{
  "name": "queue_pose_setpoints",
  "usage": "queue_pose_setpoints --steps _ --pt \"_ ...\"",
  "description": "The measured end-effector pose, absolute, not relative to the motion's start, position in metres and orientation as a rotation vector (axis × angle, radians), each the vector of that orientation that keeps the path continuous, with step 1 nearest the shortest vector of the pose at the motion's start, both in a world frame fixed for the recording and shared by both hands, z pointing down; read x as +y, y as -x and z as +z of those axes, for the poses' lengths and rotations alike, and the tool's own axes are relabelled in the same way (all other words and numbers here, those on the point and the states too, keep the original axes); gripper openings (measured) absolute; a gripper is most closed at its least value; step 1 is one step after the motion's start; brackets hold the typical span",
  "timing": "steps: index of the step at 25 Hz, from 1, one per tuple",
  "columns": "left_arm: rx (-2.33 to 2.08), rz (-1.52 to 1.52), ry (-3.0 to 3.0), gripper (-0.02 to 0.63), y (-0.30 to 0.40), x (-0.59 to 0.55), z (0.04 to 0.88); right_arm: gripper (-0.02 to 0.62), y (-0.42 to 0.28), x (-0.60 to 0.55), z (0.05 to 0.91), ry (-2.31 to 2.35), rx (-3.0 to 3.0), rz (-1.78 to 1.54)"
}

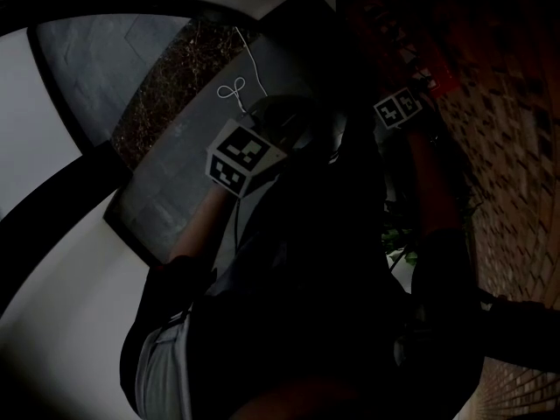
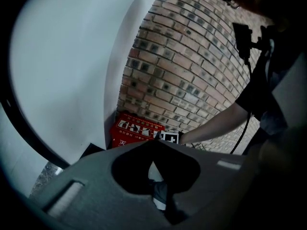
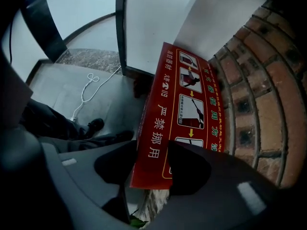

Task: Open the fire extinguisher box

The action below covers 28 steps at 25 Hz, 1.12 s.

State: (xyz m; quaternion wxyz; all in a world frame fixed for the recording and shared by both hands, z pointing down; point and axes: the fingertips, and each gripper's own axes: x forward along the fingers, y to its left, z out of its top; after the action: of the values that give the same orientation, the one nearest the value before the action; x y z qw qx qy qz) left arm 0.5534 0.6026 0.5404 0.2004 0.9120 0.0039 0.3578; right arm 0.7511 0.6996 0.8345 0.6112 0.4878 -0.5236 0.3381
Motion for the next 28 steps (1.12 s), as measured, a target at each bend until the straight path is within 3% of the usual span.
queue_pose_setpoints --steps 9,17,28 --pt "-0.033 0.975 -2.565 0.0 -0.548 0.594 0.532 0.196 -0.753 0.698 0.82 -1.149 -1.251 0.829" --pt "-0.012 0.931 -2.603 0.0 -0.558 0.594 0.519 0.14 -0.75 0.708 0.788 -1.159 -1.256 0.831" --pt "-0.005 0.885 -2.659 0.0 -0.568 0.598 0.502 0.149 -0.766 0.706 0.742 -1.227 -1.304 0.773"
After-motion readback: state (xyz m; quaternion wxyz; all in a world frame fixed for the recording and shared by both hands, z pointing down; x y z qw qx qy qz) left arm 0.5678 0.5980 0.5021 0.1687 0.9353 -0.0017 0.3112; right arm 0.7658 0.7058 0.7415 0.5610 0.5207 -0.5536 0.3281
